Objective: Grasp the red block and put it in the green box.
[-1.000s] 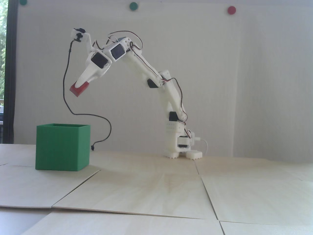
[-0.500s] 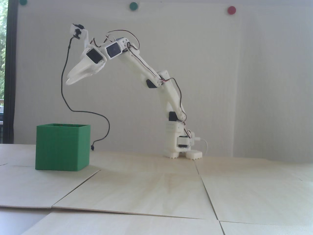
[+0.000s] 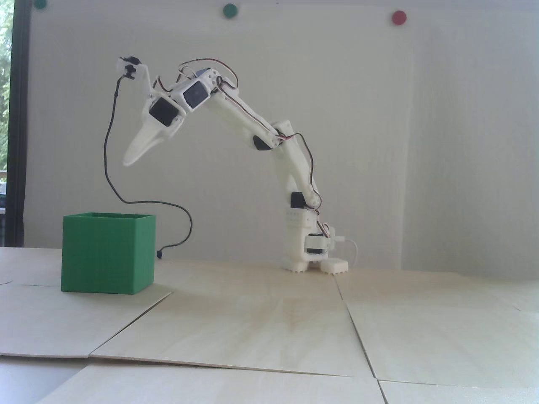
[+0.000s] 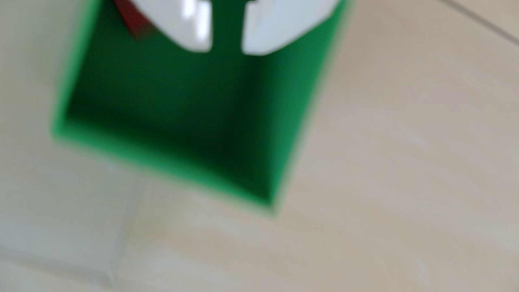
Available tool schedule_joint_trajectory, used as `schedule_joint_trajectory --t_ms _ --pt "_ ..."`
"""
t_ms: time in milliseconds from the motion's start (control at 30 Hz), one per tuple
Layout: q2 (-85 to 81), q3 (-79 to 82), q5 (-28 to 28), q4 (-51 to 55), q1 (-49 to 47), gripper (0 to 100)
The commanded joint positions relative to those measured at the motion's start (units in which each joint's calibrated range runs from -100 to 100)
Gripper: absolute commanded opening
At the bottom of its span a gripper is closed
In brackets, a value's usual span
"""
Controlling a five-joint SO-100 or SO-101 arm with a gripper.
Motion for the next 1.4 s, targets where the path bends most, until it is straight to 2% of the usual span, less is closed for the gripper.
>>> schedule_joint_trajectory --t_ms 0,167,333,433,467,633,700,833,967,1033,1100,1133,1233,1367 --pt "-19.5 15.4 5.8 8.7 -8.1 2" --pt "-37.4 36.7 12.0 13.4 -19.4 2" --pt "-53.4 53.5 12.2 16.4 -32.1 2" --pt "-62.2 67.2 11.9 14.7 -37.0 2" --pt "-65.0 72.8 11.2 11.8 -38.0 2" --pt "-80.9 108.0 10.5 -19.4 -38.4 2" --pt "-86.5 118.5 11.5 -26.4 -38.3 2" --pt "-99.8 137.2 13.7 -30.3 -38.7 2" --pt "-113.7 149.1 13.7 -29.3 -38.9 2" --pt "-121.1 154.7 13.6 -24.1 -38.5 2" --pt "-124.4 155.1 13.4 -14.8 -39.1 2" --pt "-126.4 154.1 13.3 -6.1 -39.1 2" --pt "-126.5 154.0 13.4 5.6 -39.9 3" --pt "-126.5 154.0 13.3 5.2 -39.9 3"
